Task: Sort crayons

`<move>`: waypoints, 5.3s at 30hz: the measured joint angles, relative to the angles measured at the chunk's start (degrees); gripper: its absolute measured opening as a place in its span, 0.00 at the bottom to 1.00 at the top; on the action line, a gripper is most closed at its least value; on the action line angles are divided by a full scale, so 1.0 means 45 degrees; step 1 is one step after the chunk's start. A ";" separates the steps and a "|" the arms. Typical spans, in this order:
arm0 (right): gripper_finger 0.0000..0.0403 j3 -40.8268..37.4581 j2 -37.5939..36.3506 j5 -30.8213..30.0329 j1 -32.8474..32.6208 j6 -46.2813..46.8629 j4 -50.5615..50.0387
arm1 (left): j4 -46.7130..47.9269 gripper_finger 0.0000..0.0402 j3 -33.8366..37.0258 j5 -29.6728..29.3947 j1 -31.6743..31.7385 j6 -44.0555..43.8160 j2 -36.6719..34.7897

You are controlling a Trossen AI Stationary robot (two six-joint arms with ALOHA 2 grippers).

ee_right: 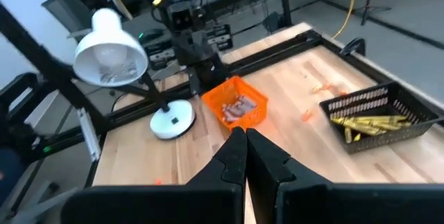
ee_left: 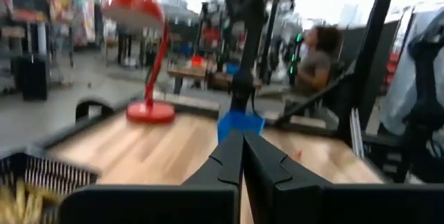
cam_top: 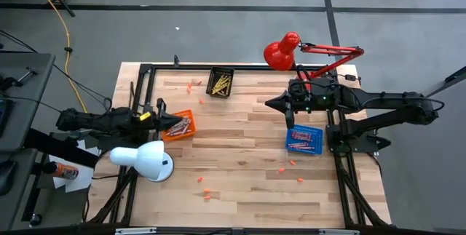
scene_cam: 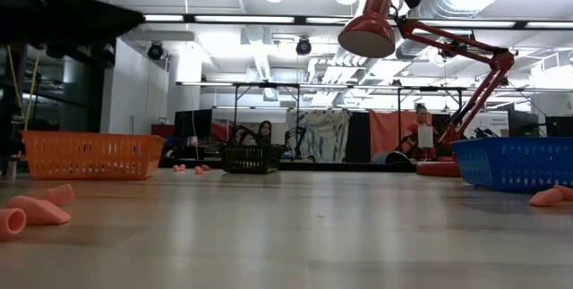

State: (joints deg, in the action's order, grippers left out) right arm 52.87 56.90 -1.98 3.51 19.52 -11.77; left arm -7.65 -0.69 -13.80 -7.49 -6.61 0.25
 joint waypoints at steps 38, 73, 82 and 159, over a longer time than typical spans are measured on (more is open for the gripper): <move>0.00 -1.1531 -0.9897 0.2782 0.0680 -0.0688 0.6726 | 0.1115 0.00 -0.0024 -0.0396 0.0000 -0.0395 0.0238; 0.00 -1.1620 -1.2644 0.2089 -0.1029 0.0659 0.3744 | 0.1101 0.00 -0.0044 -0.0408 -0.0005 -0.0390 0.0326; 0.00 -1.1620 -1.2480 0.2048 -0.1224 0.0658 0.3485 | 0.1142 0.00 -0.0044 -0.0398 -0.0019 -0.0391 -0.0010; 0.00 -1.1639 -1.2468 0.2001 -0.1224 0.0661 0.3046 | 0.1135 0.00 -0.0034 -0.0355 -0.0015 -0.0395 0.0024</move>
State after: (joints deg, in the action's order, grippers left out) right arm 0.49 0.80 7.03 -2.00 22.50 1.93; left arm -2.55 -0.84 -15.40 -7.55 -8.38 0.36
